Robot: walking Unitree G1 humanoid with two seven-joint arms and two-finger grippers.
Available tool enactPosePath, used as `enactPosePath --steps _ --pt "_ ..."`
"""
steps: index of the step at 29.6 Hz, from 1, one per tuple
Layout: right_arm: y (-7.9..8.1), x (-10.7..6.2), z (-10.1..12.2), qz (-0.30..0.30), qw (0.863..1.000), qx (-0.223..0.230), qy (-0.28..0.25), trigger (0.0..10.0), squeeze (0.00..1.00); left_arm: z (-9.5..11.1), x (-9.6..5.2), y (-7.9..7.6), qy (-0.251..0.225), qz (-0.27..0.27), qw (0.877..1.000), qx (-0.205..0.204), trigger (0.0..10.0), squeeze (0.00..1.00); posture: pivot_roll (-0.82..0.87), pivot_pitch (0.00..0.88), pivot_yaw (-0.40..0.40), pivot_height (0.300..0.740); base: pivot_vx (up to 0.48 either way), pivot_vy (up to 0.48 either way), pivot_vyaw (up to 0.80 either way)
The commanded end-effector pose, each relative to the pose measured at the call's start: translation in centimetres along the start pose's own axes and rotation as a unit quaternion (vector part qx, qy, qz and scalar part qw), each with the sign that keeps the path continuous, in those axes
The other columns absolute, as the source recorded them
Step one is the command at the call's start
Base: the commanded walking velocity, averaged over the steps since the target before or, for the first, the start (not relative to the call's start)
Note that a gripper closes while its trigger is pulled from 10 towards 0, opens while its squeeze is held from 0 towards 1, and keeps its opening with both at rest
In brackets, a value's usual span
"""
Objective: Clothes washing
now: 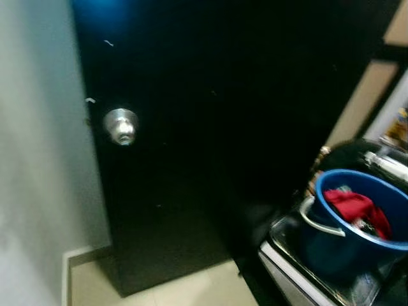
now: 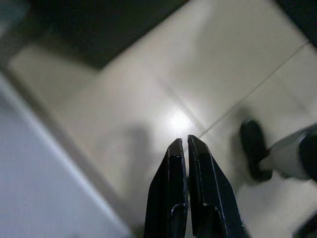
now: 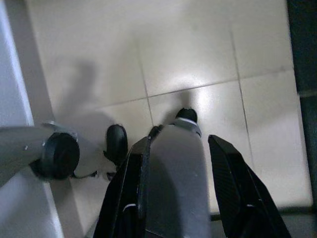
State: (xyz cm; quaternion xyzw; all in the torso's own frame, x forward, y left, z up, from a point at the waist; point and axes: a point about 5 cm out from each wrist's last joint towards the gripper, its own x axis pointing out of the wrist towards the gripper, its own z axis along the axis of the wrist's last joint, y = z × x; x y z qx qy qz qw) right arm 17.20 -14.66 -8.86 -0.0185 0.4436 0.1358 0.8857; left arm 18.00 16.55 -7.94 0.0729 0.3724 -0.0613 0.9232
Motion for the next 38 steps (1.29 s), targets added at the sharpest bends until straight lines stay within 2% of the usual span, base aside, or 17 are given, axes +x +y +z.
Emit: enactPosePath --steps 1,34,36,38 --pt "-0.3 -0.2 -0.6 -0.006 1.000 0.006 0.008 10.0 0.00 -0.4 -0.1 -0.6 0.007 -0.009 1.000 -0.003 10.0 0.00 0.01 0.000 0.004 0.740 0.000 0.000 -0.80" --pt "-0.4 -0.1 -0.4 -0.007 1.000 0.008 0.007 10.0 0.00 0.1 0.1 -0.6 0.000 -0.007 1.000 -0.009 10.0 0.00 0.01 0.000 0.001 0.740 0.000 0.000 -0.80" --pt "-0.3 -0.1 -0.1 -0.004 1.000 0.009 -0.001 10.0 0.00 0.4 0.1 -0.6 -0.010 -0.009 1.000 -0.007 10.0 0.00 0.01 0.005 0.004 0.740 0.000 0.000 -0.80" --pt "-0.1 0.1 1.1 0.008 0.999 0.020 -0.035 10.0 0.00 1.2 0.2 -0.3 -0.040 -0.008 0.999 -0.015 10.0 0.00 0.00 0.008 0.009 0.740 0.000 0.000 -0.80"
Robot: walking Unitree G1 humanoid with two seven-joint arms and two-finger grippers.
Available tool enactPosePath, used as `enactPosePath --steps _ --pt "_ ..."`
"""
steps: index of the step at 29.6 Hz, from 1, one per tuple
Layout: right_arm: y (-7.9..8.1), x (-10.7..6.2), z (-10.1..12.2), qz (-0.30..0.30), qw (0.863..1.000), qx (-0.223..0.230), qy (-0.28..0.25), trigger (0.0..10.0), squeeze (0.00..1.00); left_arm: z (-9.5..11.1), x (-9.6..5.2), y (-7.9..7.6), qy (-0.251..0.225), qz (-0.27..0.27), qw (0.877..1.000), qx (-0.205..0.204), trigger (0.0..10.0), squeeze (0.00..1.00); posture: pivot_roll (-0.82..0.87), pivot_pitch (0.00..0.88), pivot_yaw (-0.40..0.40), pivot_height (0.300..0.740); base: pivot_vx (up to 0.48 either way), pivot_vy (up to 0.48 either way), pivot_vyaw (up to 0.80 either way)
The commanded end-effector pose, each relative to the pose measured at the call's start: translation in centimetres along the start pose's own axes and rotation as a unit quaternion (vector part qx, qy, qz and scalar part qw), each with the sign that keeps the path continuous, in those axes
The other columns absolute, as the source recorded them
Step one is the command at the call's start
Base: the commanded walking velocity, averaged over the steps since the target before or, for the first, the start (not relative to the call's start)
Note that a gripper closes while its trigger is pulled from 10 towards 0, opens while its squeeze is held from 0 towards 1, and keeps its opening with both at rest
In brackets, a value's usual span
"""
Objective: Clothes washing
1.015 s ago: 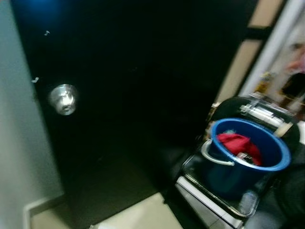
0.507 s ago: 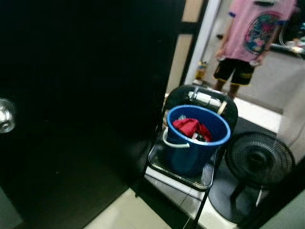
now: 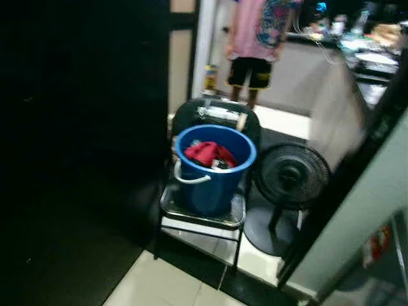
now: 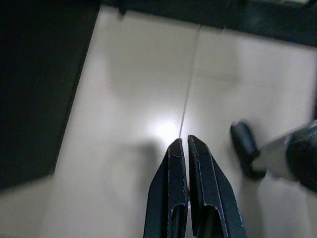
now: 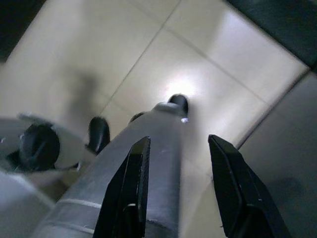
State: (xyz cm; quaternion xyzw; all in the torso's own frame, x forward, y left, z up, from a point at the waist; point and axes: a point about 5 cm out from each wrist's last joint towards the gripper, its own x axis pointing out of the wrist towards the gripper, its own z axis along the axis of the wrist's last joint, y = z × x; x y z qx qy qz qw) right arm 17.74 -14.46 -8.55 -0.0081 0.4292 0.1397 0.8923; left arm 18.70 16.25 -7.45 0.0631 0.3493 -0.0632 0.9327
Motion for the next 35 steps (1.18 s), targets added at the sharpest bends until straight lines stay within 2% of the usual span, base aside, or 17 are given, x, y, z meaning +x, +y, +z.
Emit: enactPosePath --steps 1,4,7,9,10,11,14,15,18,20,22,23,24,25,27,29,35 --pt "-0.1 0.1 0.9 0.005 0.999 0.020 -0.030 10.0 0.00 0.7 0.1 0.0 -0.024 -0.003 1.000 -0.013 10.0 0.00 0.00 0.009 0.011 0.740 0.000 0.000 -0.80" --pt "0.2 0.3 2.6 0.032 0.996 0.031 -0.074 10.0 0.00 1.7 0.1 0.3 -0.060 -0.012 0.998 -0.026 10.0 0.00 0.00 0.009 0.011 0.740 0.000 0.000 0.00" --pt "0.2 0.4 4.7 0.061 0.991 0.022 -0.120 10.0 0.00 2.6 -0.1 0.7 -0.095 -0.026 0.995 0.004 10.0 0.00 0.00 0.015 0.015 0.740 0.000 0.000 0.00" --pt "0.2 0.3 5.5 0.070 0.988 0.019 -0.138 10.0 0.00 2.8 -0.2 0.8 -0.105 -0.026 0.994 0.005 10.0 0.00 0.00 0.015 0.014 0.740 0.000 0.000 0.00" --pt "0.1 0.2 6.6 0.079 0.983 0.019 -0.164 10.0 0.00 3.1 -0.2 1.0 -0.117 -0.020 0.993 0.004 10.0 0.00 0.00 0.018 0.013 0.740 0.000 0.000 0.00" --pt "0.1 0.2 6.6 0.079 0.983 0.019 -0.164 10.0 0.00 3.1 -0.2 1.0 -0.117 -0.020 0.993 0.004 10.0 0.00 0.00 0.018 0.013 0.740 0.000 0.000 0.00" --pt "0.6 -0.3 9.4 0.117 0.964 0.009 -0.239 10.0 0.00 4.5 -0.8 1.1 -0.172 -0.020 0.985 -0.001 10.0 0.00 0.00 0.029 0.005 0.740 0.000 0.000 0.00" --pt "0.6 -0.3 9.4 0.117 0.964 0.009 -0.239 10.0 0.00 4.5 -0.8 1.1 -0.172 -0.020 0.985 -0.001 10.0 0.00 0.00 0.029 0.005 0.740 0.000 0.000 0.00" --pt "2.0 -0.6 10.8 0.140 0.951 -0.052 -0.272 10.0 0.00 6.9 -1.3 1.5 -0.238 -0.004 0.971 -0.021 10.0 0.00 0.01 0.037 0.002 0.740 0.000 0.000 0.00" --pt "2.6 -0.5 11.3 0.132 0.948 -0.053 -0.284 10.0 0.00 8.0 -1.4 1.6 -0.259 0.000 0.965 -0.033 10.0 0.00 0.01 0.038 0.001 0.740 0.000 0.000 0.00" --pt "2.4 -0.2 11.2 0.114 0.954 -0.026 -0.276 10.0 0.00 7.8 -0.9 1.5 -0.243 -0.002 0.969 -0.034 10.0 0.00 0.01 0.036 0.000 0.740 0.000 0.000 0.00" --pt "1.9 0.2 10.5 0.089 0.965 0.003 -0.248 10.0 0.00 7.0 -0.5 1.3 -0.217 -0.004 0.976 -0.032 10.0 0.00 0.01 0.033 0.000 0.740 0.000 0.000 0.00" --pt "1.9 0.2 10.5 0.089 0.965 0.003 -0.248 10.0 0.00 7.0 -0.5 1.3 -0.217 -0.004 0.976 -0.032 10.0 0.00 0.01 0.033 0.000 0.740 0.000 0.000 0.00" --pt "1.6 0.5 9.9 0.071 0.971 0.023 -0.228 10.0 0.00 6.5 -0.2 1.1 -0.200 -0.005 0.979 -0.029 10.0 0.00 0.01 0.032 0.001 0.740 0.000 0.000 0.00" --pt "0.8 1.0 8.0 0.018 0.988 0.013 -0.151 10.0 0.00 4.6 0.2 1.1 -0.136 0.008 0.990 -0.044 10.0 0.00 0.02 0.036 0.005 0.740 0.000 0.000 0.00" --pt "0.8 1.1 7.5 0.013 0.990 0.023 -0.137 10.0 0.00 3.3 0.4 1.3 -0.082 0.025 0.995 -0.048 10.0 0.00 0.00 0.034 0.016 0.740 0.000 0.000 0.00" --pt "1.5 1.2 7.6 0.022 0.989 0.038 -0.140 10.0 0.00 3.7 0.4 0.9 -0.089 0.022 0.994 -0.059 10.0 0.00 0.01 0.034 0.015 0.740 0.000 0.000 0.00"
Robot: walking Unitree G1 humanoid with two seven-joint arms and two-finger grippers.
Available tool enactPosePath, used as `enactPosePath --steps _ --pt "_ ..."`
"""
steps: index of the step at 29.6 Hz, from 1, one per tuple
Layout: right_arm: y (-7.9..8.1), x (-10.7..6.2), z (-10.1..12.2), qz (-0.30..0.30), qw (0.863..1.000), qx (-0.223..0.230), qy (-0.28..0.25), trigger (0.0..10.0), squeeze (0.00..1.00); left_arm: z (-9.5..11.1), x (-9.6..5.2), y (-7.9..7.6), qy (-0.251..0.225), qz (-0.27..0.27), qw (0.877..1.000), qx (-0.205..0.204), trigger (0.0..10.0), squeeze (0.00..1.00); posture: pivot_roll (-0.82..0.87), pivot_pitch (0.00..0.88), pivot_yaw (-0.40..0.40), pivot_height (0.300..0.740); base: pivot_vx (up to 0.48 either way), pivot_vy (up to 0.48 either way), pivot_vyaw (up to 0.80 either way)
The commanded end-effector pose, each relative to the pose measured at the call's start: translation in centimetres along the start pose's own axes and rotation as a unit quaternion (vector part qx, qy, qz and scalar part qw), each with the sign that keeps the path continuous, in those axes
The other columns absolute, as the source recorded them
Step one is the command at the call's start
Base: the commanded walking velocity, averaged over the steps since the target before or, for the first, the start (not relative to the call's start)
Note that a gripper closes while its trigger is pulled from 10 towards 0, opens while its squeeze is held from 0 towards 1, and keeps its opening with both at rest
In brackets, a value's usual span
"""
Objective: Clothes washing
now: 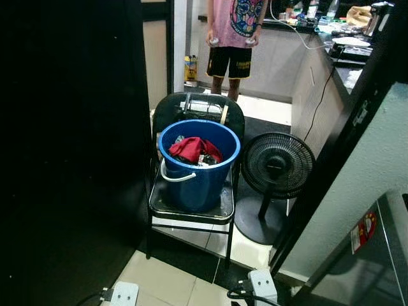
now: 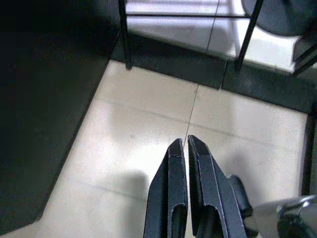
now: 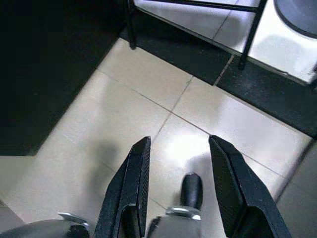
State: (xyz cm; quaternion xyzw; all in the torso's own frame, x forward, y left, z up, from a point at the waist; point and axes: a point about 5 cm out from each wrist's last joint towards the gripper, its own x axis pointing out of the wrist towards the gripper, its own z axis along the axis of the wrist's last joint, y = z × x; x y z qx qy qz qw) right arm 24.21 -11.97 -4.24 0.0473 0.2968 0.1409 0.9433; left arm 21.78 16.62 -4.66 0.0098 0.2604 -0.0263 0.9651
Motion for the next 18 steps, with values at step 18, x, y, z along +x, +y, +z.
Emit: enactPosePath --steps 18 --pt "1.5 -1.3 17.7 0.043 0.929 -0.051 -0.364 10.0 0.00 16.6 -0.8 0.7 -0.341 -0.032 0.939 -0.005 10.0 0.00 0.00 0.038 0.010 0.740 0.342 0.000 0.00"
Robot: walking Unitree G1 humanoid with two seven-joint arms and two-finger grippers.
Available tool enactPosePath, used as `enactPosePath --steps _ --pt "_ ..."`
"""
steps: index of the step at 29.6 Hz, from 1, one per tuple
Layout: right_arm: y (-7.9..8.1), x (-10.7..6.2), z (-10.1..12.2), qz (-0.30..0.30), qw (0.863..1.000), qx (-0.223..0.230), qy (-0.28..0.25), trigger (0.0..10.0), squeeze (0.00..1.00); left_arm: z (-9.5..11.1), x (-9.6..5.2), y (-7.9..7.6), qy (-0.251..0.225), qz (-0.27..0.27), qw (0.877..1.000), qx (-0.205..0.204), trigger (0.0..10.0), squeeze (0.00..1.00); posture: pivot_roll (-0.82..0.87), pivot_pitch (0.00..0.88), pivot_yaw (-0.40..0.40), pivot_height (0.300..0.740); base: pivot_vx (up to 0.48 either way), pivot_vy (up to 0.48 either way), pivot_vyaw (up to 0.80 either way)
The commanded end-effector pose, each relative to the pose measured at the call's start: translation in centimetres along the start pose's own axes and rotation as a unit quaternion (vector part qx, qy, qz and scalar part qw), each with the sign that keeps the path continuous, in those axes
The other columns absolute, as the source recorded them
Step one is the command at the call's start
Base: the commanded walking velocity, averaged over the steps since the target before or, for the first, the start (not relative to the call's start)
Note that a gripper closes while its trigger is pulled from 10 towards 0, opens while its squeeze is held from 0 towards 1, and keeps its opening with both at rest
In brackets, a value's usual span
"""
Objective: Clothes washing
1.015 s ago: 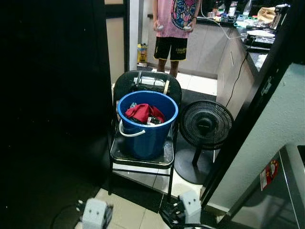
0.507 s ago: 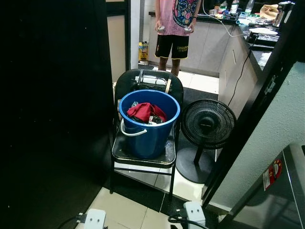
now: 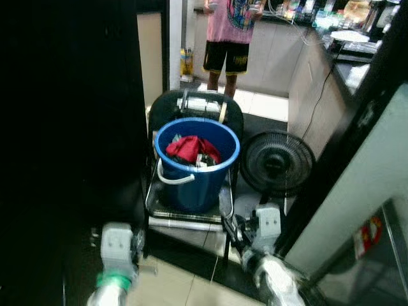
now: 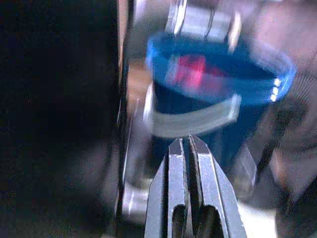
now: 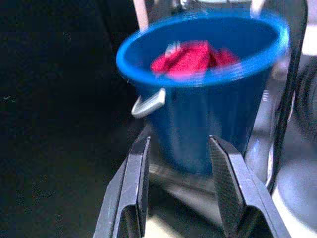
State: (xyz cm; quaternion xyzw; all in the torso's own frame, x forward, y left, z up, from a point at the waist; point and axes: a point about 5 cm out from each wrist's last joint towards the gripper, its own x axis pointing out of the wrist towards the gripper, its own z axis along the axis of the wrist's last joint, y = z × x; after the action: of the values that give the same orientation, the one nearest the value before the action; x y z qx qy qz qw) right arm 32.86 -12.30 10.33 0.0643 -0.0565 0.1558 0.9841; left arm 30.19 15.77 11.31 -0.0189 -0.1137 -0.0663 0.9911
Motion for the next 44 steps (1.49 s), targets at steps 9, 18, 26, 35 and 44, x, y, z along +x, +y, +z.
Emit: enactPosePath --steps 9,18,26,35,44 --pt "1.8 2.3 3.9 0.039 0.998 -0.011 -0.038 10.0 0.00 1.2 0.5 0.1 0.006 -0.009 1.000 0.009 10.0 0.00 0.00 0.027 0.001 0.740 0.375 0.000 0.00" --pt "2.6 2.4 4.3 0.045 0.998 0.000 -0.036 10.0 0.00 1.4 0.0 -0.5 0.016 -0.014 1.000 -0.007 10.0 0.00 0.00 0.031 -0.006 0.740 0.376 0.000 0.00" --pt "2.8 2.2 4.3 0.055 0.998 -0.008 -0.024 10.0 0.00 1.6 0.1 -0.1 0.019 -0.014 1.000 -0.010 10.0 0.00 -0.01 0.031 -0.008 0.740 0.368 0.000 -0.80" --pt "2.9 1.9 4.7 0.056 0.998 0.007 -0.028 10.0 0.00 2.3 0.0 -0.2 0.013 -0.020 1.000 -0.017 10.0 0.00 -0.01 0.031 -0.011 0.740 0.360 0.000 -0.62" --pt "3.5 2.1 4.9 0.082 0.996 0.001 -0.026 10.0 0.00 2.2 -0.2 -0.9 0.017 -0.027 0.999 -0.024 10.0 0.00 0.00 0.031 -0.007 0.740 0.352 0.000 0.06"
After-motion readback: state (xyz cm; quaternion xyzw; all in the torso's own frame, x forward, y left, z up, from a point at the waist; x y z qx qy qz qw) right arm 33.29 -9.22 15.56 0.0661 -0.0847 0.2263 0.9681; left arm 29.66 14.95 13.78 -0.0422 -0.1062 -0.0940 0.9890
